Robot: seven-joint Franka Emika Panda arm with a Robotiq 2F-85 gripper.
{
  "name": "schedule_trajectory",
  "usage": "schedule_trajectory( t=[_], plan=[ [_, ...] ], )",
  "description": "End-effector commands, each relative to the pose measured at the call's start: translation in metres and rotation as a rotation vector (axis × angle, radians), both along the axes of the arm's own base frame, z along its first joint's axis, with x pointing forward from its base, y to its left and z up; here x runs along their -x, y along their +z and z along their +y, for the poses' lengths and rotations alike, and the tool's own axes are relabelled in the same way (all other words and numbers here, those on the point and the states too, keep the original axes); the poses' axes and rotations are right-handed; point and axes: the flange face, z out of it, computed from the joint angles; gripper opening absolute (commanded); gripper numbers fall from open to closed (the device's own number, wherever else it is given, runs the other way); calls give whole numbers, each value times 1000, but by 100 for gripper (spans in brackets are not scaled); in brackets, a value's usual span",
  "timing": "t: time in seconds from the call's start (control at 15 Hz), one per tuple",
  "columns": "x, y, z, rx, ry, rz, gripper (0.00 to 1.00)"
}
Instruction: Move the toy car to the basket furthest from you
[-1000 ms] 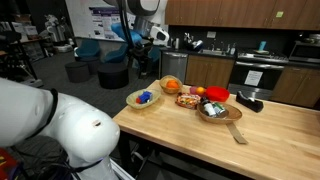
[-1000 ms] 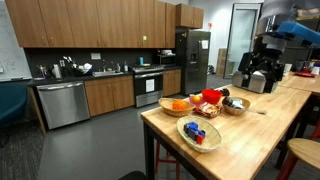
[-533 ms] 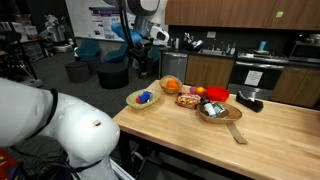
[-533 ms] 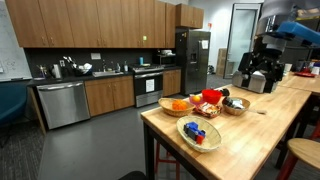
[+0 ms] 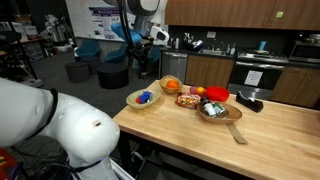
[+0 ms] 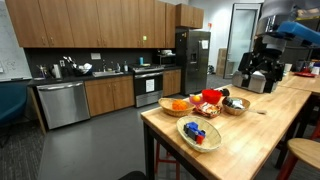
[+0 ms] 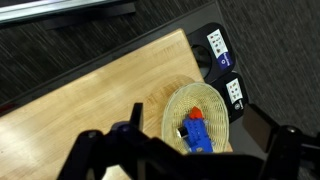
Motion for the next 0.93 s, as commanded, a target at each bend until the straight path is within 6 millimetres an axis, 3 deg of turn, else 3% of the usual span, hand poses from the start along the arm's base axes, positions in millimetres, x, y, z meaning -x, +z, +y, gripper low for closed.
schedule_trajectory(
  t=[0.0,0.47,0.87],
  plan=[
    [-2,0,3,-1,0,0,100],
    [-33,-21,39,-37,18,-20,100],
    [-66,-61,70,-44,57,46,100]
  ],
)
